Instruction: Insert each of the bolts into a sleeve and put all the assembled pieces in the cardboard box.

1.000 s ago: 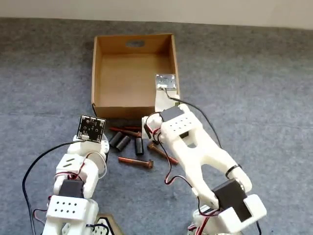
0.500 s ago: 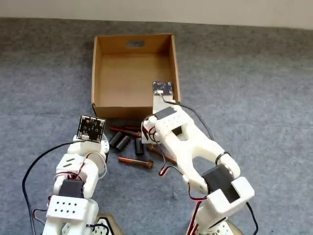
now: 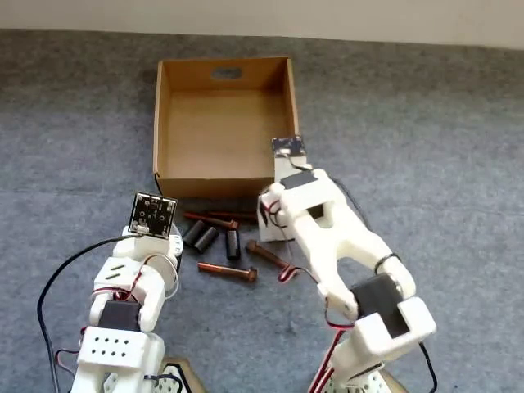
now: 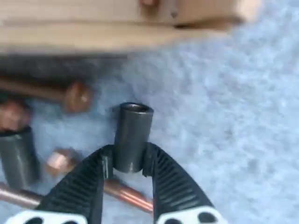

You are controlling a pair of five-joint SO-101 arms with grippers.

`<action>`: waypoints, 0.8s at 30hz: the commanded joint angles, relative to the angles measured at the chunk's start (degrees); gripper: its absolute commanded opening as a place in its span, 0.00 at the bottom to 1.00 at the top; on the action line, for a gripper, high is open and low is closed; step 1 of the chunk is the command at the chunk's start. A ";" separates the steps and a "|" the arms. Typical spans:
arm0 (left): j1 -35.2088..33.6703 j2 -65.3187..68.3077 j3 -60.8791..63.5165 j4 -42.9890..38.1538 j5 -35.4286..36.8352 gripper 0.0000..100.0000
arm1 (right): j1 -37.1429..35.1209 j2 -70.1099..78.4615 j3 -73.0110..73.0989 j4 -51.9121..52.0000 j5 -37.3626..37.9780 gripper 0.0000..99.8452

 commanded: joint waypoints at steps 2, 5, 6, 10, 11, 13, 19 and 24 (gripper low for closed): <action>0.92 -0.75 0.22 -1.14 -0.26 0.01 | 5.14 -12.09 4.88 0.75 6.68 0.01; 0.92 -0.75 0.22 -1.14 -0.26 0.01 | 8.04 -19.38 11.38 1.19 12.13 0.01; 0.92 -0.75 0.22 -1.14 -0.26 0.01 | 8.84 -21.32 14.02 1.19 14.24 0.01; 0.92 -0.75 0.22 -1.14 -0.26 0.01 | 10.95 -25.98 24.22 0.84 23.91 0.01; 0.92 -0.75 0.22 -1.14 -0.26 0.01 | 11.30 -26.24 26.24 0.84 25.67 0.01; 0.92 -0.75 0.22 -1.14 -0.26 0.01 | 12.26 -26.24 27.91 1.01 27.60 0.01; 0.92 -0.75 0.22 -1.05 -0.26 0.01 | 13.23 -26.24 28.26 1.27 27.78 0.15; 0.92 -0.75 0.22 -1.05 -0.26 0.01 | 13.05 -26.51 27.65 1.01 27.78 0.15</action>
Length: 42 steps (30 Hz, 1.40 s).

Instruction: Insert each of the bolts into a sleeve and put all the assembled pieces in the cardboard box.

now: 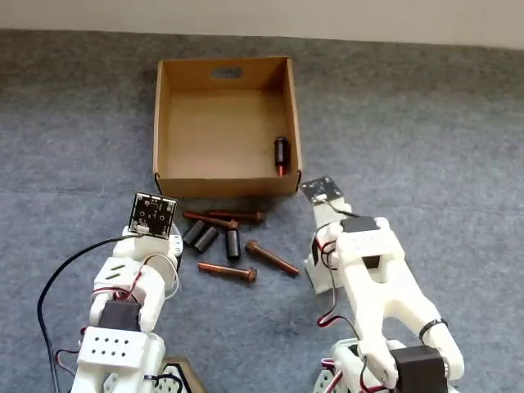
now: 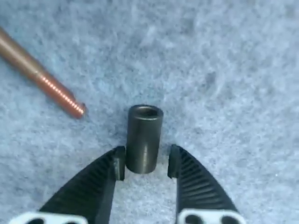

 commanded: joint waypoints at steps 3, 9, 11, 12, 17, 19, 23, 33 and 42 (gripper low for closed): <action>0.92 -0.75 0.22 -1.05 -0.26 0.01 | 0.31 -1.63 -2.24 -0.04 0.79 0.15; 0.92 -0.75 0.22 -1.05 -0.26 0.01 | -0.13 -1.63 -3.74 -1.10 4.22 0.15; 0.92 -0.75 0.22 -1.05 -0.26 0.01 | -0.31 -1.63 -3.56 -2.59 4.84 0.15; 0.92 -0.75 0.22 -1.05 -0.26 0.01 | -0.31 -1.63 -3.12 -3.30 5.36 0.15; 0.92 -0.75 0.22 -0.97 -0.26 0.01 | -0.31 -1.54 -2.95 -3.74 5.98 0.15; 0.92 -0.75 0.22 -0.97 -0.26 0.01 | -0.31 -1.54 -3.12 -3.82 6.07 0.15; 0.92 -0.75 0.22 -0.97 -0.26 0.01 | -0.31 -1.54 -2.95 -3.47 6.07 0.15; 0.92 -0.75 0.22 -0.97 -0.26 0.01 | -0.31 -1.54 4.00 -9.45 7.82 0.15; 0.92 -0.75 0.22 -0.97 -0.26 0.01 | -0.22 -1.63 4.97 -11.30 7.91 0.11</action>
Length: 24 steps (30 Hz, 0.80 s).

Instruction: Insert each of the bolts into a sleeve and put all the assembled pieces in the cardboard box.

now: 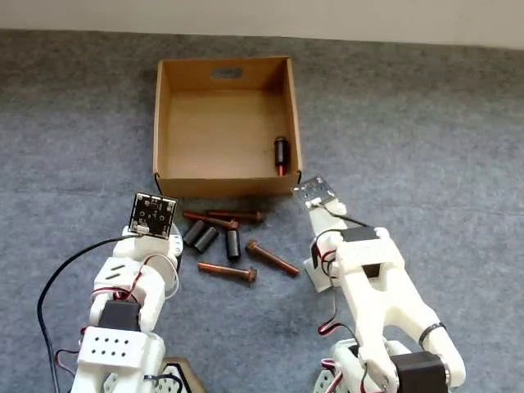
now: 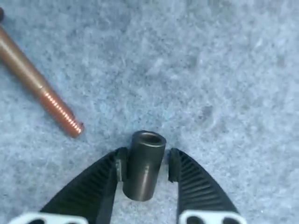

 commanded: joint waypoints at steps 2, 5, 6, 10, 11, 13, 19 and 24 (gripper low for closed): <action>0.92 -0.75 0.22 -0.97 -0.26 0.01 | -0.31 -0.92 0.22 -0.75 0.97 0.02; 0.92 -0.75 0.22 -0.97 -0.26 0.01 | 0.22 -1.36 -0.31 0.92 0.88 0.01; 0.92 -0.75 0.22 -0.97 -0.26 0.01 | 0.57 -1.45 -1.71 2.42 0.97 0.01; 0.92 -0.75 0.22 -0.88 -0.26 0.01 | 1.19 -1.45 -9.80 11.03 0.70 0.00; 0.92 -0.75 0.22 -0.88 -0.26 0.01 | 1.19 -1.45 -11.65 13.14 0.70 0.00; 0.84 -0.75 -0.13 -0.88 -0.26 0.01 | 1.19 -1.54 -15.60 17.01 0.62 0.01; 0.92 -0.22 -0.48 -0.35 -0.18 0.06 | 2.33 -15.87 -19.65 18.86 -4.92 0.01; 0.92 -0.22 -4.00 5.10 -0.18 0.10 | 0.22 -32.40 -14.99 20.97 -4.92 0.01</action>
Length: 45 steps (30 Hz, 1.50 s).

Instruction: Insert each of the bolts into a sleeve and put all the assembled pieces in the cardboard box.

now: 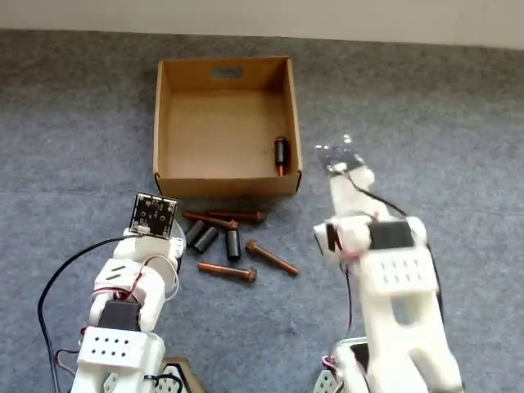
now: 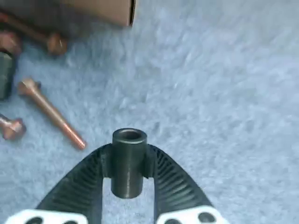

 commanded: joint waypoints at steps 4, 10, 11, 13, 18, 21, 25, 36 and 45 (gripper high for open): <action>-1.10 -0.13 -9.10 7.03 -0.18 0.10 | -1.36 -18.59 5.93 0.84 -5.71 0.01; -6.37 0.40 -18.07 15.47 -1.67 0.10 | -4.00 -26.33 13.93 -2.95 -14.07 0.01; -6.20 1.45 -19.03 16.26 -3.96 0.10 | -4.44 -27.30 15.08 -3.91 -14.51 0.01; -6.11 5.49 -20.88 16.97 -7.21 0.10 | -4.62 -29.14 17.10 -5.32 -14.86 0.01; -2.77 26.15 -30.90 17.23 -7.82 0.11 | -4.62 -32.66 22.37 -8.31 -15.03 0.01; 1.19 41.36 -39.08 17.93 -7.91 0.11 | -4.53 -34.07 23.96 -8.31 -15.03 0.01; 6.02 56.40 -49.63 23.91 -7.91 0.10 | -4.44 -34.86 24.66 -8.31 -15.03 0.01; 18.59 67.74 -55.87 33.67 -18.55 0.11 | -1.10 -35.03 25.27 -8.04 -15.12 0.01; 27.91 68.18 -52.53 33.58 -19.78 0.11 | -1.10 -35.03 25.36 -8.04 -15.12 0.01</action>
